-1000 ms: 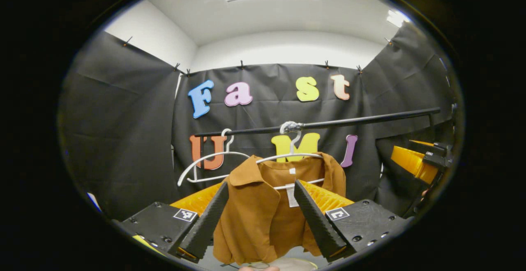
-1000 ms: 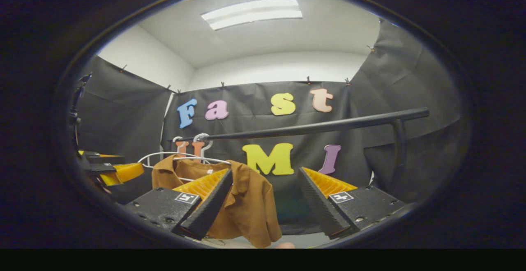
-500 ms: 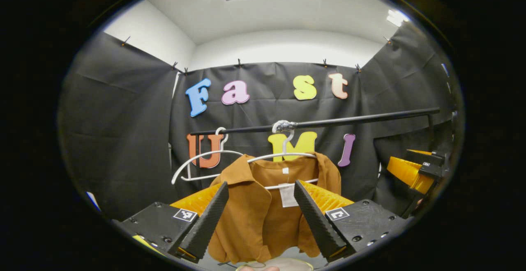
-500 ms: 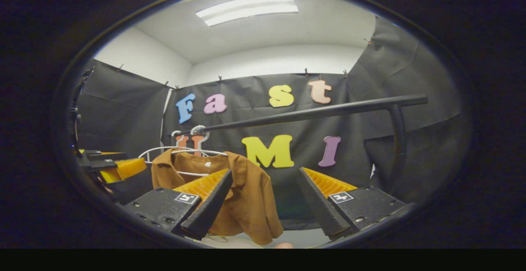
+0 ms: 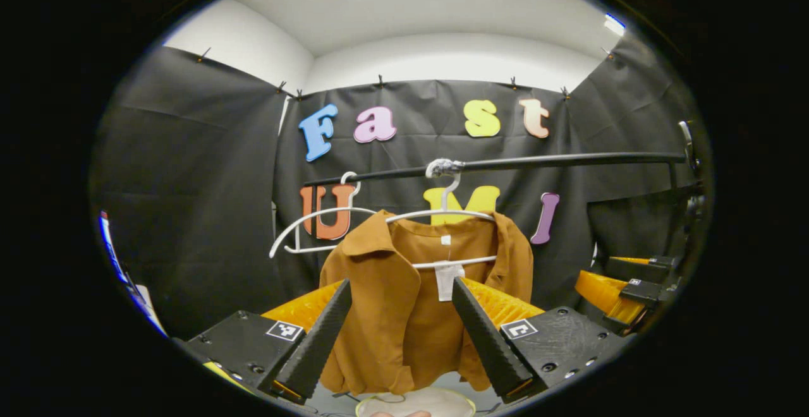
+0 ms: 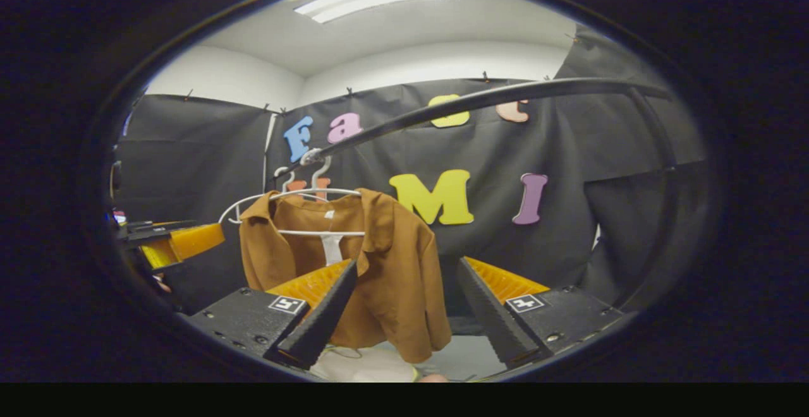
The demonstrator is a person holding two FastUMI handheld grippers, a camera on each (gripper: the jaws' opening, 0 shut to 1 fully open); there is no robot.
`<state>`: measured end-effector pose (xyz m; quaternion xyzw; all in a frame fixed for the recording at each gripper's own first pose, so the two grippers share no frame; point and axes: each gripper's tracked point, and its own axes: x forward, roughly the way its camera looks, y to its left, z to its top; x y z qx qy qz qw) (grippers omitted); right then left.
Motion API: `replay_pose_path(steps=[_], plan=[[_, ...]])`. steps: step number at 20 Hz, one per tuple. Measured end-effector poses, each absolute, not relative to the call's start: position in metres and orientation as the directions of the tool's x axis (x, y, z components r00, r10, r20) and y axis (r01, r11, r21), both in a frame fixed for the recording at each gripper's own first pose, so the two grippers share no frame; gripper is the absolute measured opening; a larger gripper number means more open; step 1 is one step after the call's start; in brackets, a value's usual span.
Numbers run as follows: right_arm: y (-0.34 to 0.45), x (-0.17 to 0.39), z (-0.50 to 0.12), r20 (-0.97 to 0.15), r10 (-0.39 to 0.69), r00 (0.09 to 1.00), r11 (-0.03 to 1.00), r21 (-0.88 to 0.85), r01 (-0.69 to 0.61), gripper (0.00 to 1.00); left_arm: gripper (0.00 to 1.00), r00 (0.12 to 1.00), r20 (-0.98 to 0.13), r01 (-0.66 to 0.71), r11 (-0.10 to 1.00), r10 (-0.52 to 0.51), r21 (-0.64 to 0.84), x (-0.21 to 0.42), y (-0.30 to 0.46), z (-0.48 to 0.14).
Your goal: Grasp the clothes on the hanger with both hands and then place them into the laundry hamper below.
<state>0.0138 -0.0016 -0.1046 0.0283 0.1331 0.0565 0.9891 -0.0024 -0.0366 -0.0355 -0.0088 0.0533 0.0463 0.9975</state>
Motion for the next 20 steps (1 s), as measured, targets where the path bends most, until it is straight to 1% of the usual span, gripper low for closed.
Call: replay_pose_path(steps=[4,7,10,11,12,13,18,19,20], plan=[[0.001,0.022,-0.123,-0.301,0.181,0.936,0.982,0.106,-0.156,0.99,1.0,0.982,-0.135,-0.136,0.991,0.132,-0.017,-0.006,-0.042,-0.045],[0.007,0.029,-0.14,-0.345,0.216,0.913,0.974,0.141,-0.177,0.99,1.0,0.979,-0.151,-0.141,0.99,0.135,-0.026,-0.002,-0.049,-0.051],[0.023,0.039,-0.157,-0.38,0.25,0.891,0.965,0.173,-0.197,0.99,1.0,0.978,-0.172,-0.123,0.992,0.116,-0.033,0.007,-0.05,-0.061],[0.029,0.045,-0.161,-0.387,0.257,0.885,0.963,0.179,-0.201,1.0,1.0,0.978,-0.177,-0.116,0.993,0.108,-0.035,0.014,-0.048,-0.065],[0.036,0.051,-0.164,-0.392,0.262,0.882,0.961,0.186,-0.203,0.98,1.0,0.978,-0.186,-0.108,0.993,0.099,-0.042,0.02,-0.046,-0.07],[0.041,0.058,-0.168,-0.401,0.26,0.878,0.961,0.192,-0.197,0.96,1.0,0.976,-0.201,-0.097,0.994,0.084,-0.054,0.026,-0.045,-0.076],[0.068,0.091,-0.185,-0.434,0.254,0.864,0.958,0.235,-0.164,0.96,1.0,0.967,-0.251,-0.061,0.99,0.027,-0.128,0.066,-0.034,-0.097],[0.073,0.098,-0.188,-0.443,0.252,0.86,0.957,0.245,-0.155,0.95,0.96,0.967,-0.254,-0.057,0.988,0.019,-0.141,0.074,-0.033,-0.1],[0.078,0.104,-0.193,-0.447,0.253,0.858,0.955,0.257,-0.148,0.94,0.96,0.966,-0.259,-0.049,0.987,0.008,-0.154,0.082,-0.033,-0.103]])
